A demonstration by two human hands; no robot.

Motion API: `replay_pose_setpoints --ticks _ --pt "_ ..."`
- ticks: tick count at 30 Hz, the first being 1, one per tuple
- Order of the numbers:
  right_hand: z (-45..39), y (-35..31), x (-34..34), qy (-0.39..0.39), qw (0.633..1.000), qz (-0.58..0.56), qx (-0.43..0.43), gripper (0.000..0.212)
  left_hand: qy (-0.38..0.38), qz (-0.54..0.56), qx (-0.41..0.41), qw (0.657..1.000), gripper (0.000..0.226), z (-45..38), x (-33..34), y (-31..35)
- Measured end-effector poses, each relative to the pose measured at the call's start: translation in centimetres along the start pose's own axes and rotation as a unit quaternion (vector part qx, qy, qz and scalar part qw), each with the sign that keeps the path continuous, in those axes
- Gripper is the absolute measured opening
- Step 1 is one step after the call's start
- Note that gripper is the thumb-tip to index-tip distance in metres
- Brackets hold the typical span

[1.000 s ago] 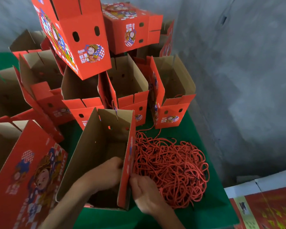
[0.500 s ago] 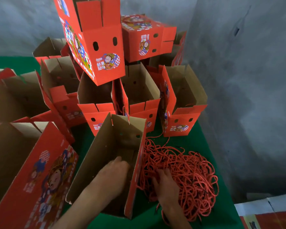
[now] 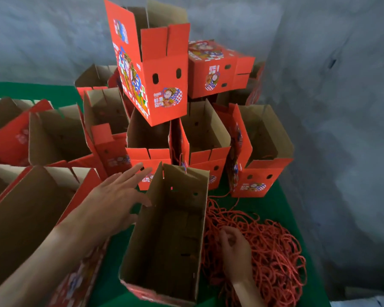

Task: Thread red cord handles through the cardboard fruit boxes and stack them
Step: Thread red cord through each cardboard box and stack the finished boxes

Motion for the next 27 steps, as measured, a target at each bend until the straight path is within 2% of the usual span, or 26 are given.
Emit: replay_pose_setpoints --ticks 3,4,7,11,14,17,21,25,27 --pt "-0.2 0.5 -0.6 -0.054 0.991 -0.105 0.069 0.015 0.014 0.036 0.026 0.999 0.033 -0.1 -0.3 1.3" --pt "-0.1 0.6 -1.2 -0.050 0.986 -0.136 0.082 0.017 0.016 0.043 0.037 0.998 0.032 -0.3 -0.3 1.9" --pt "-0.6 1.1 -4.1 0.031 0.988 -0.130 0.074 0.021 0.034 0.066 0.063 0.995 0.032 -0.9 -0.4 3.7" --pt "-0.4 1.1 -7.4 0.126 0.986 -0.104 0.038 0.017 0.113 0.106 0.078 0.985 0.026 -1.6 -1.4 5.4" --pt "0.2 0.6 -7.3 0.147 0.977 -0.152 0.038 0.007 0.148 0.099 0.088 0.980 0.026 -1.9 -2.5 6.7" --pt "0.9 0.4 -6.3 0.098 0.981 -0.159 0.058 0.019 0.155 0.148 0.086 0.973 0.022 -1.9 -3.6 7.7" --pt "1.4 0.0 -5.9 -0.004 0.990 -0.130 0.051 0.019 0.141 0.214 0.056 0.965 0.019 -1.3 -4.6 8.0" --pt "1.6 -0.1 -6.2 0.006 0.980 -0.185 0.075 0.007 0.157 0.207 0.008 0.966 0.016 -0.7 -5.1 7.7" --pt "1.7 -0.3 -6.2 0.030 0.975 -0.212 0.066 0.014 0.149 0.203 -0.004 0.968 0.017 -0.6 -5.0 8.1"
Point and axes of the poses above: each hand's wrist, its own z-axis away from the middle knuckle, its own x-axis out of the palm, y = z × x, the point moved 5 cm from there along -z, towards the middle knuckle, and after that the axes turned 3 degrees about -z, right-handed, at the moved point
